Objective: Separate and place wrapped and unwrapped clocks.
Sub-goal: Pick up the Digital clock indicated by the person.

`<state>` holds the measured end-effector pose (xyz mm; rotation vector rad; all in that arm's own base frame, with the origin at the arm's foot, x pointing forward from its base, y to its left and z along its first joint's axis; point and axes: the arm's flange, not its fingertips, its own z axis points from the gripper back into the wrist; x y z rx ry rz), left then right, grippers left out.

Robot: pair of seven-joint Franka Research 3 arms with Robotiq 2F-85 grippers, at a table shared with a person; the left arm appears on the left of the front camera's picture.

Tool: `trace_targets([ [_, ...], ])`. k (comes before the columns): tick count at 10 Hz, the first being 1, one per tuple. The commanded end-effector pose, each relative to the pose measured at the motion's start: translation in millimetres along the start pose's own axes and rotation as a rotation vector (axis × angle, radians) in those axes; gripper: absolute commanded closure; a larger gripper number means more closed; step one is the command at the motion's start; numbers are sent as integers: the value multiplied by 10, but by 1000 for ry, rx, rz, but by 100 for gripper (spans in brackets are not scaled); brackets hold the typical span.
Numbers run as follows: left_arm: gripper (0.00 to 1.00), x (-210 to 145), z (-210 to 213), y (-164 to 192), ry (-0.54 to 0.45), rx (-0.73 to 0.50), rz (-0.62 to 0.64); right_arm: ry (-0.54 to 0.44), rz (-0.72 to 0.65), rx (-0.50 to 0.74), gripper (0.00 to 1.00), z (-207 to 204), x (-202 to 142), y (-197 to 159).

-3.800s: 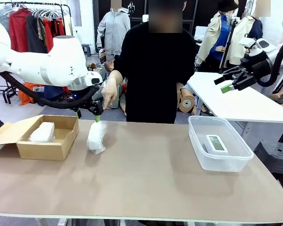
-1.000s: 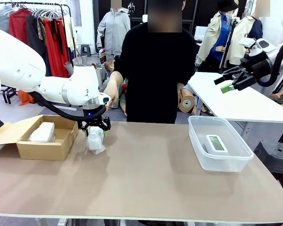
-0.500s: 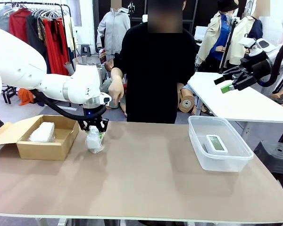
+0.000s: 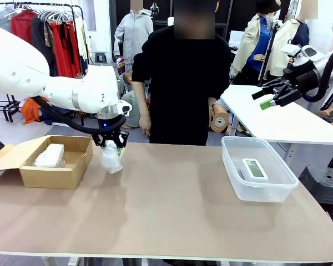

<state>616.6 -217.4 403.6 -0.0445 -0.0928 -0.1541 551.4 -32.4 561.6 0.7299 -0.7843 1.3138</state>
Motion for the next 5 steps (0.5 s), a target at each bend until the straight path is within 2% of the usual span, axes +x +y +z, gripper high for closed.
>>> trace_targets([
  [1, 100, -123, 367, -20, 6, -40, -33, -3, 3, -2, 0, 7, 16, 2],
  [5, 100, -244, 1284, -216, -2, -112, -194, -3, 3, -2, 0, 7, 16, 2],
])
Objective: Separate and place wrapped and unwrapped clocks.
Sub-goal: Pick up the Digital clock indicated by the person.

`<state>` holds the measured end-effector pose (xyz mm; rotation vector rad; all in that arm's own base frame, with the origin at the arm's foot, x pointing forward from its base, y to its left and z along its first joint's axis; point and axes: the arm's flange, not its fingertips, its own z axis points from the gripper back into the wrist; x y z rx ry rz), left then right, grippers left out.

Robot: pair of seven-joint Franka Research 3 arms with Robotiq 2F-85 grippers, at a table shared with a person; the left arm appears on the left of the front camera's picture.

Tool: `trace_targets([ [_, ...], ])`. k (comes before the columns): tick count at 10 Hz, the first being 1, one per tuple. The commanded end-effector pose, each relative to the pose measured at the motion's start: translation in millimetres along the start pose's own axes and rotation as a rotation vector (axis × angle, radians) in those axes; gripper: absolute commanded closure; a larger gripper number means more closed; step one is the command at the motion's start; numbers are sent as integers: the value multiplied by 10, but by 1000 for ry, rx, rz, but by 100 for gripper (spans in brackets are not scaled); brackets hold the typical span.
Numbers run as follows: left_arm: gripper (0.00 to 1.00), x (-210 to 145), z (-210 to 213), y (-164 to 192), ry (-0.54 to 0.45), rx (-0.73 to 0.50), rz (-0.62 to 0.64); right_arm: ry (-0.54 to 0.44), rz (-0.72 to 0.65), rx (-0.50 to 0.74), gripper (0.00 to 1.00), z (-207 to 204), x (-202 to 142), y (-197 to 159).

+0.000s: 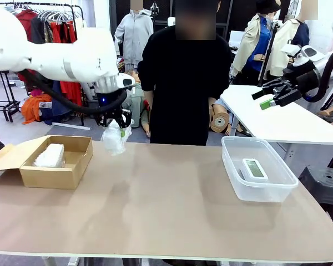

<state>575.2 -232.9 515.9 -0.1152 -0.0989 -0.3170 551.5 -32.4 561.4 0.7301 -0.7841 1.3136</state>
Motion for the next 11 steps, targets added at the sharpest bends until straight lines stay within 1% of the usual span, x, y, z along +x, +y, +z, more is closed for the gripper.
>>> trace_targets([
  [1, 100, 77, 364, -51, 3, -30, -73, -3, 3, -2, 0, 8, 17, 3],
  [3, 100, 207, 806, -248, -17, -24, -127, -3, 3, -2, 0, 8, 17, 3],
  [7, 100, 381, 1499, -602, -51, 145, -134, -3, 3, -2, 0, 8, 17, 3],
  [9, 100, 421, 1678, -698, -44, 159, -134, -3, 3, -2, 0, 8, 17, 3],
  [11, 100, 436, 1742, -734, -36, 168, -122, -3, 3, -2, 0, 8, 17, 3],
])
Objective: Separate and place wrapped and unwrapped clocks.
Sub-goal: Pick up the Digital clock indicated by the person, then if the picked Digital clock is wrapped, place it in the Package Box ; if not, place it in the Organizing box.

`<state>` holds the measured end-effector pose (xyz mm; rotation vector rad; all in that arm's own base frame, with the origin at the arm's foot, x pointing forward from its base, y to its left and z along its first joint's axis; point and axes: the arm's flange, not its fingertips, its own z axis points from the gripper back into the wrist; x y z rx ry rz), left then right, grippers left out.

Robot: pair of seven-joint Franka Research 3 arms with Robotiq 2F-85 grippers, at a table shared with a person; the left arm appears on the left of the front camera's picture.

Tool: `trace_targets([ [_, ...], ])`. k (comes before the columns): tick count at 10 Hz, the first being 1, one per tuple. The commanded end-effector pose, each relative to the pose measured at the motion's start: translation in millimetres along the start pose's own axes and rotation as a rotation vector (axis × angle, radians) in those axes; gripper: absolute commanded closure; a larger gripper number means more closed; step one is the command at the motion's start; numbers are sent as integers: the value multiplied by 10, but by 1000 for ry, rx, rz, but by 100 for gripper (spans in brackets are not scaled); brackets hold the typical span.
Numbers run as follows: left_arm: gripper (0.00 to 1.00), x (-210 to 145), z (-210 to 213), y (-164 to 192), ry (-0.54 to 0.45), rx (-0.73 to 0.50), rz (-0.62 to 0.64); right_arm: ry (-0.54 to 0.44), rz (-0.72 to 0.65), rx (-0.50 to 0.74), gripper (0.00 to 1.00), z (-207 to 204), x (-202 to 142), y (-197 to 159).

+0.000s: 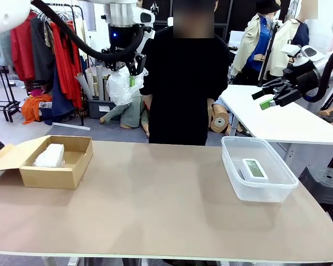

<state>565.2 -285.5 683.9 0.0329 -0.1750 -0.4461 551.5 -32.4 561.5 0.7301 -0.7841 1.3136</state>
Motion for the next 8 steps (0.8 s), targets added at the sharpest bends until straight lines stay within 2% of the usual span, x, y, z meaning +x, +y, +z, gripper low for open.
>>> trace_targets([
  [1, 100, 177, 137, 29, 17, 25, 12, -3, 3, -2, 0, 8, 17, 3],
  [3, 100, 21, 5, 9, 7, -1, 2, -3, 3, -2, 0, 8, 17, 3],
  [8, 100, 21, 5, 9, 7, -1, 2, -3, 3, -2, 0, 8, 17, 3],
])
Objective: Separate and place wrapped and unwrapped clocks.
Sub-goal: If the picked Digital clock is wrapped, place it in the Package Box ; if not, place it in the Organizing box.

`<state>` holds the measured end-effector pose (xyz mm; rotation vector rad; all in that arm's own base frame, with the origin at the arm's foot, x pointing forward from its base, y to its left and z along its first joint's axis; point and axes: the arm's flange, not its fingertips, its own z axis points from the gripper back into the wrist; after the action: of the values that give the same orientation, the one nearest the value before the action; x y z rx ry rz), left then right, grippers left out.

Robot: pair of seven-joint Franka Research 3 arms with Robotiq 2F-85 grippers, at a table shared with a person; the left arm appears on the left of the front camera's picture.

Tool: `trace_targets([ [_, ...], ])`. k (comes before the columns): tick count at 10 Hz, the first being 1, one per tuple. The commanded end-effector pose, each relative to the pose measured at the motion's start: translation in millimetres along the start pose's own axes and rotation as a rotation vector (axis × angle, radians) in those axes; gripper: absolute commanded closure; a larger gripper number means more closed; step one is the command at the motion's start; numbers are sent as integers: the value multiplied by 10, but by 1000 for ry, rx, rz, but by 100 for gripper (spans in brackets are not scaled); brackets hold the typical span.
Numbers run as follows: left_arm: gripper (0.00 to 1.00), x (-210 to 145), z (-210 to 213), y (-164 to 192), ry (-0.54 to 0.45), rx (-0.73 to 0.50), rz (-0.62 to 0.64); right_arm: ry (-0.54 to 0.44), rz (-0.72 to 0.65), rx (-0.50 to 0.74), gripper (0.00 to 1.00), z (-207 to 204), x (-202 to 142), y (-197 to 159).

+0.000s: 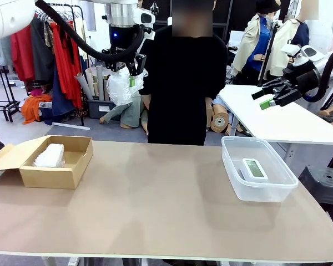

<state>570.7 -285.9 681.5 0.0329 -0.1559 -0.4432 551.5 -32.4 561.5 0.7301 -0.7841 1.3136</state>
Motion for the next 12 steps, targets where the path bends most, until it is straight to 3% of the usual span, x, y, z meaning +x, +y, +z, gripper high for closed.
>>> trace_targets([
  [1, 100, -28, 38, -9, -11, 3, -1, -3, 3, -2, 0, 8, 17, 3],
  [12, 100, -28, 38, -9, -11, 3, -1, -3, 3, -2, 0, 8, 17, 3],
])
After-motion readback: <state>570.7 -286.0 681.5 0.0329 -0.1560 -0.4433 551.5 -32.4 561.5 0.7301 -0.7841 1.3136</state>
